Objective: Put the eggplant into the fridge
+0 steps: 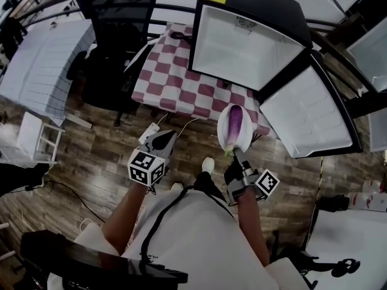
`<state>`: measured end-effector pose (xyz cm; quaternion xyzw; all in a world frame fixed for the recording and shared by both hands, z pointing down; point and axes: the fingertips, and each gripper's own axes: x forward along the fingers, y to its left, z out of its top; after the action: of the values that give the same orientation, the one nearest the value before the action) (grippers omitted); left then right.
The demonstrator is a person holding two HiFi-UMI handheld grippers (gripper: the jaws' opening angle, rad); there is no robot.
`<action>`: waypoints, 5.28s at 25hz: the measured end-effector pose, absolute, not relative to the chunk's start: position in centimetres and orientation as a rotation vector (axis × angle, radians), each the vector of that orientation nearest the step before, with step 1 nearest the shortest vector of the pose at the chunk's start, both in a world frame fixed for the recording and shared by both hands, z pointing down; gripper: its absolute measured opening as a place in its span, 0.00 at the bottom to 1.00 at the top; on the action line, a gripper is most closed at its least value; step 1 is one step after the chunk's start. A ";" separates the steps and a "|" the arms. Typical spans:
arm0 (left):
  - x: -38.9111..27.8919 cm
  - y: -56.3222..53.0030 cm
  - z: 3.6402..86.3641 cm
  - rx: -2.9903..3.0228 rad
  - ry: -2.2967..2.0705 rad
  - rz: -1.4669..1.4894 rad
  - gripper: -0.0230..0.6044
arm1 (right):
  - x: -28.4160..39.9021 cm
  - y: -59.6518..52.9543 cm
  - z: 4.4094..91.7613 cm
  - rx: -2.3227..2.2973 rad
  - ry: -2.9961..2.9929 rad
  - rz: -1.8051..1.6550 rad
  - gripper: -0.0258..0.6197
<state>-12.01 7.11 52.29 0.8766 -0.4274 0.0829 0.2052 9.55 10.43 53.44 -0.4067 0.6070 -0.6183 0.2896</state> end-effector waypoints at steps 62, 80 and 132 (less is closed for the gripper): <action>1.1 -14.7 52.5 2.360 -1.309 0.325 0.04 | 17.0 -13.3 57.0 -0.924 1.776 -1.846 0.10; -1.2 -23.2 52.7 2.483 -1.107 0.349 0.04 | 14.2 -20.1 58.7 -1.085 1.641 -1.753 0.10; -4.1 -30.0 55.6 2.521 -0.923 0.442 0.04 | 3.2 -34.3 67.4 -1.232 1.463 -1.755 0.11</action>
<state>-4.13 -30.04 55.58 0.9062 -0.3319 0.1587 0.2086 3.16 -34.32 67.38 -0.4571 0.5428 -0.6509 0.2696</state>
